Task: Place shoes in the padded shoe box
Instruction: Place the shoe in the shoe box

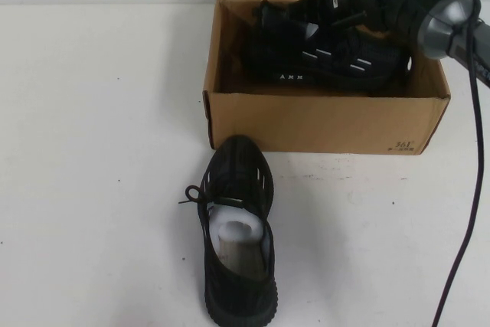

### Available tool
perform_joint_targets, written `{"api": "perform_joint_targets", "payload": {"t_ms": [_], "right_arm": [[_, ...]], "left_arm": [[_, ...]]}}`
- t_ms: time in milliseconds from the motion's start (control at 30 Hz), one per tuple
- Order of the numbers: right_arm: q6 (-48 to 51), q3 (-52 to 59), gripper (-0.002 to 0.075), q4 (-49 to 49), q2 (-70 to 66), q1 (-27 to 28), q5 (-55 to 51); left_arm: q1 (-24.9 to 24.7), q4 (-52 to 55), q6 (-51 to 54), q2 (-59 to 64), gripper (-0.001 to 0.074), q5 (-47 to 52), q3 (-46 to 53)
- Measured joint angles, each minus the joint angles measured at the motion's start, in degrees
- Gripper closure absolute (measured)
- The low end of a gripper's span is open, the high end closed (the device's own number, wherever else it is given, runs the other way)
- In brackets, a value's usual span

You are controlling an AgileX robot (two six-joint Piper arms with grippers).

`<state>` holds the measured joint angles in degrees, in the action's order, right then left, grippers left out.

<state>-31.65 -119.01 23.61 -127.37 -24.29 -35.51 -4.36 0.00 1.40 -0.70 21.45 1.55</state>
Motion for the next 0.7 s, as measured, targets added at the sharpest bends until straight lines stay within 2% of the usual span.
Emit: {"api": "perform_joint_targets", "payload": {"t_ms": [400, 700], "right_arm": [[11.6, -0.3, 0.0729, -3.2, 0.4, 0.0, 0.0], [12.6, -0.5, 0.0729, -3.6, 0.1, 0.0, 0.0]], "left_arm": [[0.0, 0.0, 0.0, 0.0, 0.0739, 0.0, 0.0], [0.0, 0.0, 0.0, 0.0, 0.0739, 0.0, 0.0]]}}
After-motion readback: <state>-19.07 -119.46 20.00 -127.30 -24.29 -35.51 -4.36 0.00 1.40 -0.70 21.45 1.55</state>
